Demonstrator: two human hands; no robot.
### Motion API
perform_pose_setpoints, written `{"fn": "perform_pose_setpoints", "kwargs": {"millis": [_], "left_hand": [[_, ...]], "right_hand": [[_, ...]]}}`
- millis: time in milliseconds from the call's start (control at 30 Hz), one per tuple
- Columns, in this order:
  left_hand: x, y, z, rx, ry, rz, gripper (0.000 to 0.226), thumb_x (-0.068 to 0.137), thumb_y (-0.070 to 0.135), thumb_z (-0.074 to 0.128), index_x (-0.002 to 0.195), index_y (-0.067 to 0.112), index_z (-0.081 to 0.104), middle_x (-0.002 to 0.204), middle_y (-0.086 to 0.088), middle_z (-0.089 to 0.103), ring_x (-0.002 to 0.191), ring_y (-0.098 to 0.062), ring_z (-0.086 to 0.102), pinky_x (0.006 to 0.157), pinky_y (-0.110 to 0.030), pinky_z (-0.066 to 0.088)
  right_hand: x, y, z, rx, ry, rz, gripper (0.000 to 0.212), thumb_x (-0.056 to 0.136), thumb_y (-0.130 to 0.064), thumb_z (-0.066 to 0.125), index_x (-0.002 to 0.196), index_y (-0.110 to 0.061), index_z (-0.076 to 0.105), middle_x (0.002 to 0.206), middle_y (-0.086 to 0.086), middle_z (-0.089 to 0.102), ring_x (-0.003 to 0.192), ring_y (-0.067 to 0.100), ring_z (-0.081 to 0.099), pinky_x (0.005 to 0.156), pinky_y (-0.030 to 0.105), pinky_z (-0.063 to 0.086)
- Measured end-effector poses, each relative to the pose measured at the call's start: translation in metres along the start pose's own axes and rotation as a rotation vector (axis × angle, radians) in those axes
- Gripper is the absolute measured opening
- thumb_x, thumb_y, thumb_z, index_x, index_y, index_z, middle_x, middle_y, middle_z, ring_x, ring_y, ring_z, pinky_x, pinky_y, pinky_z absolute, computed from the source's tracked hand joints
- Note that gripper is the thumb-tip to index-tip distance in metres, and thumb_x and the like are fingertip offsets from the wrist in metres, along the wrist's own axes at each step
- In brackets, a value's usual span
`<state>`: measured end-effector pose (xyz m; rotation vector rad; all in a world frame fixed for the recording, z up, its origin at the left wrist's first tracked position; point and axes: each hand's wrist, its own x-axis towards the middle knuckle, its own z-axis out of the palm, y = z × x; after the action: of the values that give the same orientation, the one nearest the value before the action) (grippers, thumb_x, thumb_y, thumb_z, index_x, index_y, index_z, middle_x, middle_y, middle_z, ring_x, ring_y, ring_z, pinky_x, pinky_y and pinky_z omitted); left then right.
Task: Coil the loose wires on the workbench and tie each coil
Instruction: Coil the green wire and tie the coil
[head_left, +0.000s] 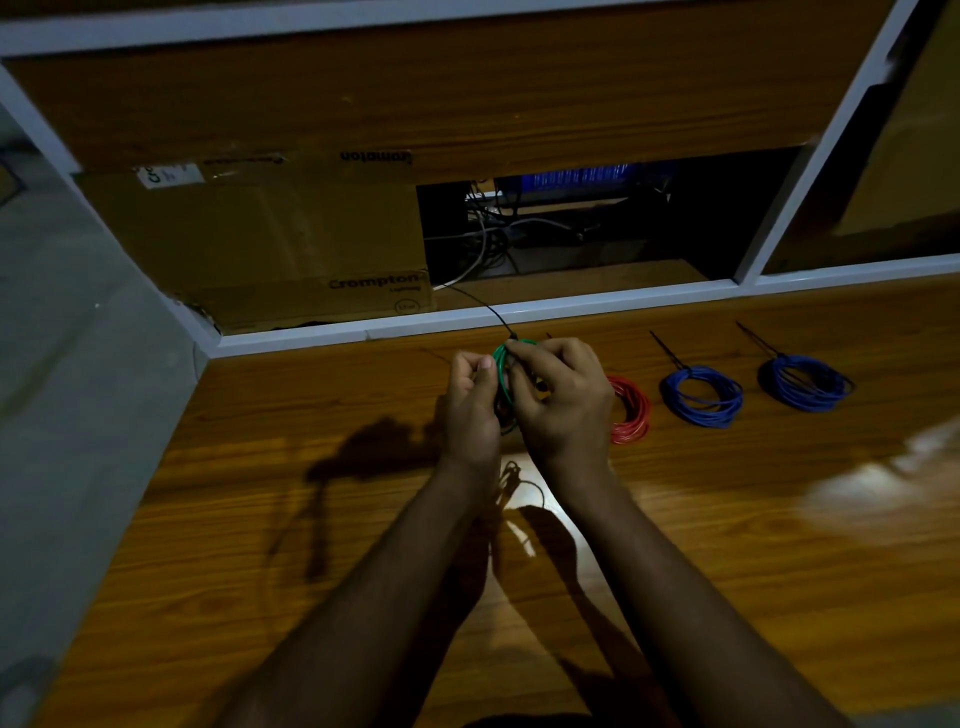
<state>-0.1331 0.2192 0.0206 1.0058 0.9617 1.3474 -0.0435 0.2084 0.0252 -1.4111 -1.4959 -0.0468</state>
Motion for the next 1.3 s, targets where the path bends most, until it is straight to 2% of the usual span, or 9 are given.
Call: {"fn": "perform_pose_setpoints", "kwargs": {"millis": [167,433,600,700,867,1000,1133,1200,1300], "left_hand": [[0.003,-0.002,0.003,0.017,0.063,-0.044,0.015,0.106,0.026,0.039,0.103,0.014,0.049,0.102,-0.014,0.06,0.091,-0.023,0.061,0.073,-0.034,0.052],[0.002,-0.004,0.003,-0.002,0.076,-0.048,0.017,0.107,0.025,0.038,0.098,0.018,0.051,0.091,-0.006,0.059,0.085,-0.018,0.058,0.076,-0.036,0.048],[0.004,0.002,0.0,-0.051,0.073,-0.05,0.017,0.107,0.024,0.037,0.094,0.019,0.049,0.087,-0.008,0.055,0.085,-0.025,0.051,0.077,-0.042,0.044],[0.003,0.003,0.0,-0.101,0.061,-0.051,0.018,0.107,0.02,0.036,0.094,0.018,0.048,0.084,-0.006,0.055,0.079,-0.022,0.053,0.072,-0.037,0.045],[0.001,0.001,0.004,-0.122,0.027,-0.046,0.017,0.106,0.019,0.037,0.092,0.016,0.046,0.083,-0.006,0.054,0.076,-0.018,0.052,0.069,-0.033,0.044],[0.002,0.001,0.003,-0.074,0.04,-0.059,0.017,0.106,0.019,0.038,0.092,0.016,0.047,0.085,-0.006,0.054,0.077,-0.017,0.053,0.069,-0.031,0.045],[0.003,0.004,0.001,-0.052,0.051,-0.062,0.019,0.107,0.018,0.036,0.092,0.019,0.048,0.085,-0.003,0.058,0.072,-0.008,0.06,0.064,-0.023,0.05],[0.002,0.006,0.001,-0.106,0.044,-0.079,0.019,0.107,0.02,0.036,0.094,0.019,0.049,0.088,-0.005,0.059,0.077,-0.011,0.062,0.068,-0.027,0.051],[0.0,0.009,0.003,-0.209,0.026,-0.104,0.018,0.107,0.021,0.035,0.096,0.017,0.048,0.091,-0.008,0.059,0.081,-0.017,0.062,0.071,-0.031,0.052]], "right_hand": [[-0.004,-0.001,0.001,-0.031,0.005,0.004,0.028,0.091,-0.033,0.058,0.103,-0.015,0.075,0.088,0.001,0.061,0.083,0.01,0.05,0.063,0.016,0.032],[-0.016,-0.006,0.001,0.079,0.025,-0.059,0.017,0.093,-0.017,0.063,0.104,-0.009,0.073,0.093,0.006,0.067,0.083,0.02,0.062,0.066,0.035,0.052],[-0.026,-0.006,-0.002,0.083,0.011,-0.146,0.022,0.093,-0.017,0.064,0.108,-0.004,0.071,0.096,0.01,0.066,0.087,0.02,0.062,0.07,0.033,0.052],[-0.026,-0.004,-0.005,0.085,0.027,-0.155,0.023,0.09,-0.015,0.068,0.11,-0.004,0.072,0.095,0.01,0.068,0.083,0.018,0.065,0.067,0.031,0.055],[-0.023,-0.007,-0.007,-0.002,0.008,-0.115,0.029,0.094,-0.024,0.057,0.113,-0.007,0.072,0.093,0.009,0.067,0.075,0.018,0.065,0.058,0.029,0.056],[-0.016,-0.011,-0.006,-0.049,-0.094,-0.033,0.039,0.096,-0.033,0.047,0.12,-0.009,0.067,0.097,0.01,0.061,0.075,0.024,0.061,0.055,0.038,0.054],[-0.018,-0.014,-0.007,-0.142,-0.148,-0.065,0.046,0.096,-0.033,0.04,0.129,-0.008,0.06,0.098,0.01,0.052,0.086,0.023,0.05,0.066,0.042,0.048],[-0.022,-0.013,-0.009,-0.153,-0.167,-0.068,0.045,0.095,-0.03,0.042,0.132,-0.01,0.057,0.099,0.009,0.049,0.087,0.021,0.046,0.065,0.043,0.049],[-0.023,-0.009,-0.009,0.032,-0.145,-0.032,0.039,0.091,-0.02,0.055,0.128,-0.009,0.061,0.101,0.009,0.055,0.089,0.023,0.055,0.066,0.042,0.054]]}}
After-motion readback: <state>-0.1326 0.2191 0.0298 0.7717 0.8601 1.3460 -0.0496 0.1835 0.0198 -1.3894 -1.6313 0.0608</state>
